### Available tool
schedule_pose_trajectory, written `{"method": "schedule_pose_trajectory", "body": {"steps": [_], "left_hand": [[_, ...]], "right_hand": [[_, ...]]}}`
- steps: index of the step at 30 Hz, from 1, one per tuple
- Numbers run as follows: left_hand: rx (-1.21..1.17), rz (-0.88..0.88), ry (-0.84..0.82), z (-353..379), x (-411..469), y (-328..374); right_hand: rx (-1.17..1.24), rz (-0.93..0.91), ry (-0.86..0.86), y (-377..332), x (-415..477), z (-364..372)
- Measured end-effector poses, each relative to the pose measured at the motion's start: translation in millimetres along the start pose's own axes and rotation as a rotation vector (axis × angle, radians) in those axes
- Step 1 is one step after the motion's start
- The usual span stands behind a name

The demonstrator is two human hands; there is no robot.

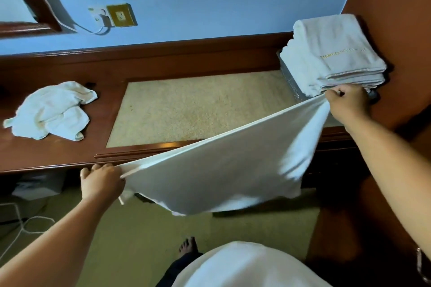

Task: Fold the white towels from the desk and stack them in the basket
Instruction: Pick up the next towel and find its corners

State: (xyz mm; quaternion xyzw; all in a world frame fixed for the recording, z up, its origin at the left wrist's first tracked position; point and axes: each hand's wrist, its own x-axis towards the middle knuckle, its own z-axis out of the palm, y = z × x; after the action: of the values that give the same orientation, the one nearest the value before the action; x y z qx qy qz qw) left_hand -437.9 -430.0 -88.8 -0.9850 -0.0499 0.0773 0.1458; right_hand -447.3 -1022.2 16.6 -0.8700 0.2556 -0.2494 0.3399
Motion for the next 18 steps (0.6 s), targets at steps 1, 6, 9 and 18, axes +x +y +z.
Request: {"method": "schedule_pose_trajectory", "body": {"steps": [1,6,9,18], "left_hand": [[0.018,-0.025,-0.006,0.8,-1.6,-8.5],[-0.212,-0.104,0.142,3.9,0.4,-38.0],[-0.480,-0.122,0.187,-7.3,7.9,-46.5],[-1.381,-0.103,-0.091,-61.2,14.0,-93.9]], "right_hand": [[-0.001,0.022,0.006,4.4,0.7,1.4],[-0.044,0.132,-0.042,20.3,2.2,9.4],[-0.132,0.148,-0.115,29.6,0.1,16.2],[-0.145,0.302,-0.117,60.0,1.5,33.7]]}}
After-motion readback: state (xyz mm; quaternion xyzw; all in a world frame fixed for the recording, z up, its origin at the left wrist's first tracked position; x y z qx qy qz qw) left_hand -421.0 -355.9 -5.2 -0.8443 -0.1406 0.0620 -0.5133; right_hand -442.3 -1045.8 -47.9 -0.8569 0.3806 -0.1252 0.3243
